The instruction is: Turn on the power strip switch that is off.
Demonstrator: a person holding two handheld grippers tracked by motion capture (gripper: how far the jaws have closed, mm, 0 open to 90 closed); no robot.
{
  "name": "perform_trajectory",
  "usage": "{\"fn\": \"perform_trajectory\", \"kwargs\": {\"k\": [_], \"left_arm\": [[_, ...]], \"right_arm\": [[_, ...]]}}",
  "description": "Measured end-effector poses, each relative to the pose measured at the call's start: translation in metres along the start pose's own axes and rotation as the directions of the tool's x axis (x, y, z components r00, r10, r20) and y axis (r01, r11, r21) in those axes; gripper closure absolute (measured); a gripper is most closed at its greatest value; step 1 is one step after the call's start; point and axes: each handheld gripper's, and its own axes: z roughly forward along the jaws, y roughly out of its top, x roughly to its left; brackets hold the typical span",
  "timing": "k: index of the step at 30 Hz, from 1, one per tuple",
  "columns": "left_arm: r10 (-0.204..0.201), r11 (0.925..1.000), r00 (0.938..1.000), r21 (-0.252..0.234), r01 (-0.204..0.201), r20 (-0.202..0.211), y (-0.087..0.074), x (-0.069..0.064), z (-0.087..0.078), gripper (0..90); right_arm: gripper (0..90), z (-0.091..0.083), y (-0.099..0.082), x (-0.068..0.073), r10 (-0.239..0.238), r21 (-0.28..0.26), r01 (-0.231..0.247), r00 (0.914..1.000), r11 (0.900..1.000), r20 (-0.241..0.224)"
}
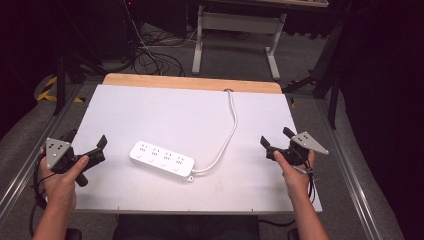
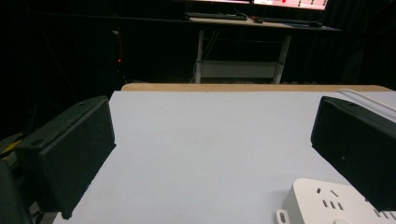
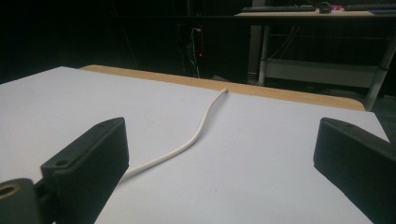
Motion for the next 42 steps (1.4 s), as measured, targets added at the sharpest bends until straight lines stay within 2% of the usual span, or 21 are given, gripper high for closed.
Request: {"fn": "perform_trajectory", "kwargs": {"k": [2, 5, 12, 15, 19, 28, 36, 42], "left_arm": [[-0.01, 0.9999, 1.0, -0.003, 0.01, -0.001, 0.0, 0.0009, -0.0006, 0.3], [-0.023, 0.9997, 0.9997, -0.003, 0.023, -0.008, 0.0005, 0.0012, -0.0001, 0.4], [-0.018, 0.9998, 0.9998, -0.009, 0.018, -0.007, 0.0006, -0.0004, 0.0007, 0.9], [-0.009, 0.9999, 1.0, -0.013, 0.009, -0.003, 0.0012, -0.0007, 0.0001, 4.6], [0.0, 0.9999, 1.0, -0.01, 0.0, 0.004, 0.0019, -0.0013, -0.0003, 15.4], [0.018, 0.9998, 0.9997, -0.008, -0.018, -0.014, 0.003, 0.0, -0.002, 44.1], [0.052, 0.9986, 0.9982, -0.002, -0.052, -0.028, 0.0044, -0.0007, -0.0037, 62.7], [0.053, 0.9986, 0.9984, 0.0, -0.053, -0.018, 0.0056, -0.0004, -0.0045, 78.3]], "right_arm": [[4.0, -0.0003, 0.0007, 0.0008, 0.011, -0.003, -0.011, 0.9999, 0.9999, 0.0], [3.9, 0.0004, 0.0, 0.0005, 0.002, 0.005, -0.002, 1.0, 1.0, 0.001], [3.9, 0.0008, -0.0001, 0.0009, 0.009, 0.006, -0.009, 1.0, 0.9999, 0.002], [3.9, 0.0007, -0.0001, 0.0006, 0.009, 0.005, -0.009, 1.0, 1.0, 0.003], [3.9, 0.0003, -0.0001, -0.0001, 0.003, 0.006, -0.003, 1.0, 1.0, 0.003], [4.0, 0.0003, 0.0004, 0.0007, 0.003, 0.001, -0.003, 1.0, 1.0, 0.004], [4.0, -0.0001, 0.0007, 0.0012, -0.005, 0.001, 0.005, 1.0, 1.0, 0.007], [4.0, -0.0002, 0.0011, 0.0018, -0.012, 0.002, 0.012, 0.9999, 0.9999, 0.004]]}}
